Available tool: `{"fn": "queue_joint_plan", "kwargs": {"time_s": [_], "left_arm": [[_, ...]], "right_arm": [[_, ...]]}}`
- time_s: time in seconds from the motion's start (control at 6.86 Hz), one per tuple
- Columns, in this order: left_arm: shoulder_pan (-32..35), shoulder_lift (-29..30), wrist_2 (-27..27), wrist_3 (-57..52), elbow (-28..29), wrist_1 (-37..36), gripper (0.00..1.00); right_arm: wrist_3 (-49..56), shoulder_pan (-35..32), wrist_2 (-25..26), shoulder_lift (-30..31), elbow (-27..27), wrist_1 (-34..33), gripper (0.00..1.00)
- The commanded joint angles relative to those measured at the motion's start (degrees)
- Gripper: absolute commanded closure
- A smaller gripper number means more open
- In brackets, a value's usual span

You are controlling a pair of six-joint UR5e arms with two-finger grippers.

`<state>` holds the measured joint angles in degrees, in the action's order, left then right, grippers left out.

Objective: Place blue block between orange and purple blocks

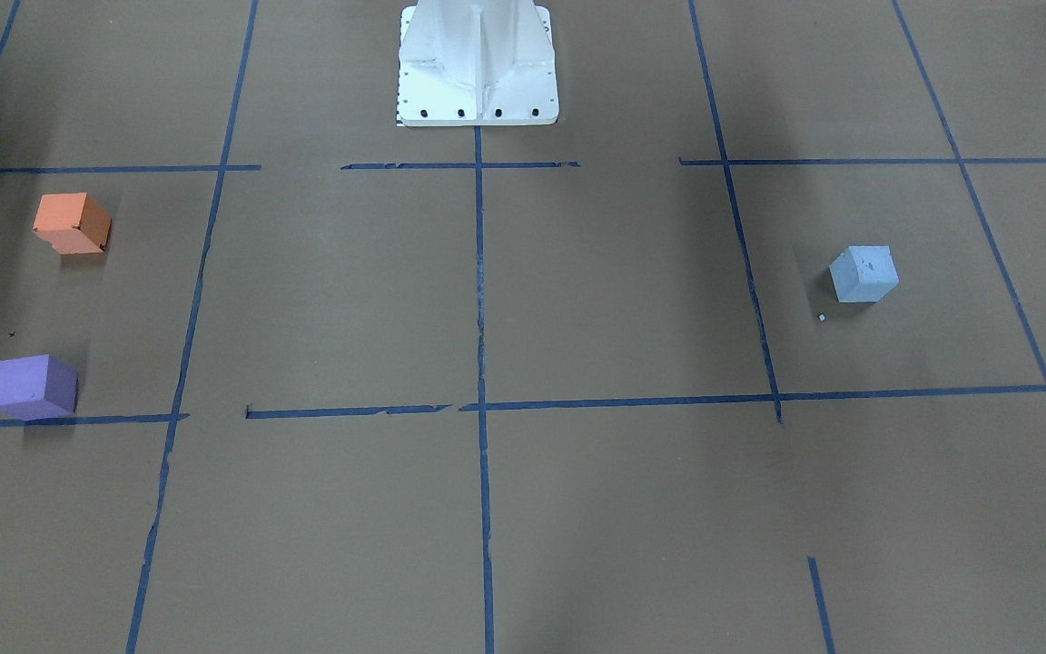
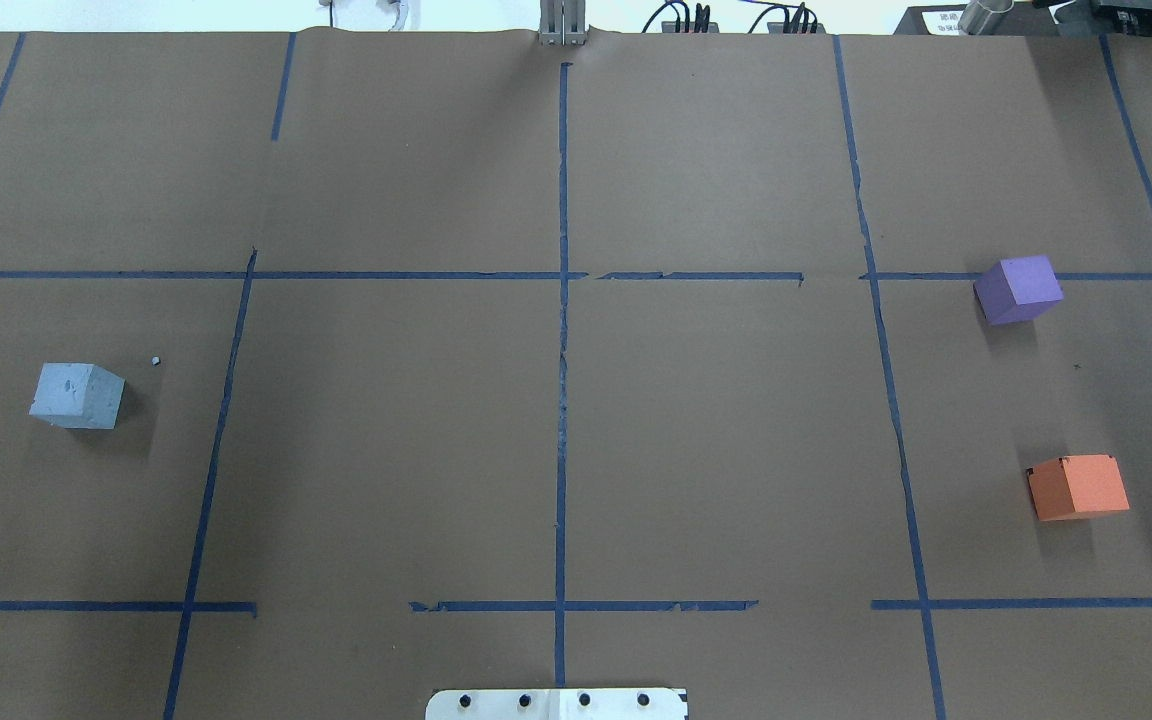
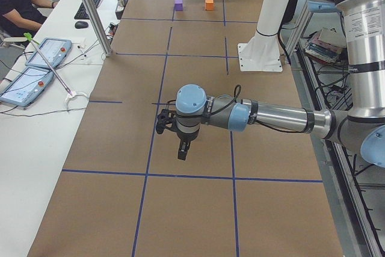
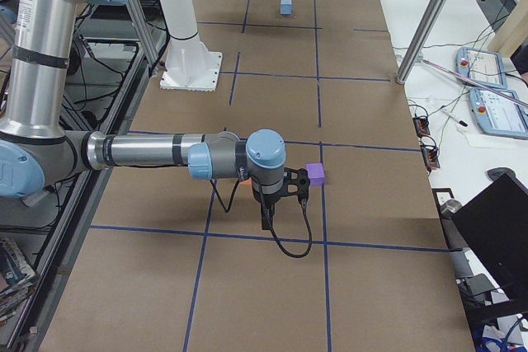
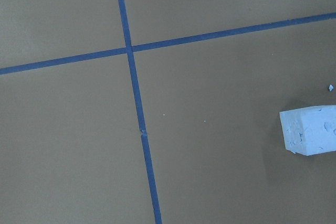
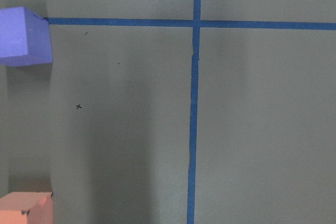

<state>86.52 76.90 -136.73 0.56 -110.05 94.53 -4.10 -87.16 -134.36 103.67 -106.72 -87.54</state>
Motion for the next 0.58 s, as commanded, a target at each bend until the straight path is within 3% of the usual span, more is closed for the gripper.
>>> {"fn": "queue_joint_plan", "kwargs": {"time_s": [0.0, 0.29, 0.44], "left_arm": [[-1.8, 0.0, -0.1, 1.4, 0.3, 0.0, 0.0], [-7.6, 1.1, 0.3, 9.9, 0.5, 2.2, 0.0], [-12.5, 2.1, 0.5, 17.5, 1.4, 7.8, 0.0]], "right_arm": [[0.1, 0.7, 0.0, 0.0, 0.1, 0.3, 0.0], [0.1, 1.4, -1.1, 0.0, -0.1, 0.3, 0.0], [0.1, 1.4, -1.2, 0.0, -0.1, 0.3, 0.0]]}}
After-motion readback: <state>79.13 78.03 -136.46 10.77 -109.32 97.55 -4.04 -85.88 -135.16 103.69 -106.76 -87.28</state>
